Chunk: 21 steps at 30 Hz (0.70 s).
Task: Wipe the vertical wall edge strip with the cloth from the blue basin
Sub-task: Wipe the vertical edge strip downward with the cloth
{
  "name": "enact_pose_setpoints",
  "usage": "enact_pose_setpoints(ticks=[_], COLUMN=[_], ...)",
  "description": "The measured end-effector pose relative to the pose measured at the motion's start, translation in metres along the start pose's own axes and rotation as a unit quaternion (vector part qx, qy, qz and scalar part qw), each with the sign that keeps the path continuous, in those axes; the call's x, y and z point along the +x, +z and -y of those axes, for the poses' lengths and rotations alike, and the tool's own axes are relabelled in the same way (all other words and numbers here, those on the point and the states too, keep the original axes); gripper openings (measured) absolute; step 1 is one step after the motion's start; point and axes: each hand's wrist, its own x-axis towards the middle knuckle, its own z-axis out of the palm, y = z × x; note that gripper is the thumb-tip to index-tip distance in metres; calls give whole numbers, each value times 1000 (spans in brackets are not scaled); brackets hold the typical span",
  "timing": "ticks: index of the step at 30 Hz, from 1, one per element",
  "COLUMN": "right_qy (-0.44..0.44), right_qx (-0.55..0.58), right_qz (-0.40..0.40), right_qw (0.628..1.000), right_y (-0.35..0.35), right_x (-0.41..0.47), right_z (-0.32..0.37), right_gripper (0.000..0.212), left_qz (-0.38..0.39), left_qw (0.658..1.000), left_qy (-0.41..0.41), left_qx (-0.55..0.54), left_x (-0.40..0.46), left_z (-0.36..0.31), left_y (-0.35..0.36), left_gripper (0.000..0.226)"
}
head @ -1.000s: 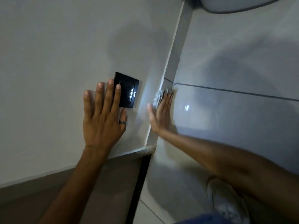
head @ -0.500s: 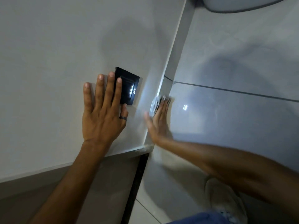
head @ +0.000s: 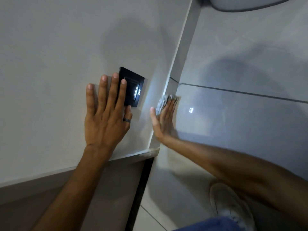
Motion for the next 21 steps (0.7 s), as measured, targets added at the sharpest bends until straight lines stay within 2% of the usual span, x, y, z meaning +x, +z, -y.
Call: enact_pose_setpoints(ticks=[3, 7, 13, 15, 18, 21], right_qy=[-43, -84, -61, -44, -28, 33], right_qx=[-63, -121, -83, -70, -76, -79], right_qz=[-46, -68, -79, -48, 54, 149], right_qw=[996, 987, 992, 995, 995, 985], right_y=[-18, -31, -24, -12, 12, 36], right_x=[49, 84, 70, 39, -31, -83], right_z=[21, 23, 23, 8, -31, -57], right_gripper=[99, 98, 94, 98, 104, 104], left_qz=[-1, -7, -6, -3, -7, -13], left_qw=[1000, 1000, 1000, 1000, 1000, 1000], left_qy=[-1, -4, -8, -7, -12, -12], left_qx=[-4, -6, -9, -10, -8, -1], left_x=[0, 0, 1, 1, 2, 4], left_z=[1, 1, 0, 0, -1, -1], left_y=[2, 4, 5, 6, 7, 8], left_gripper=[74, 75, 77, 78, 79, 79])
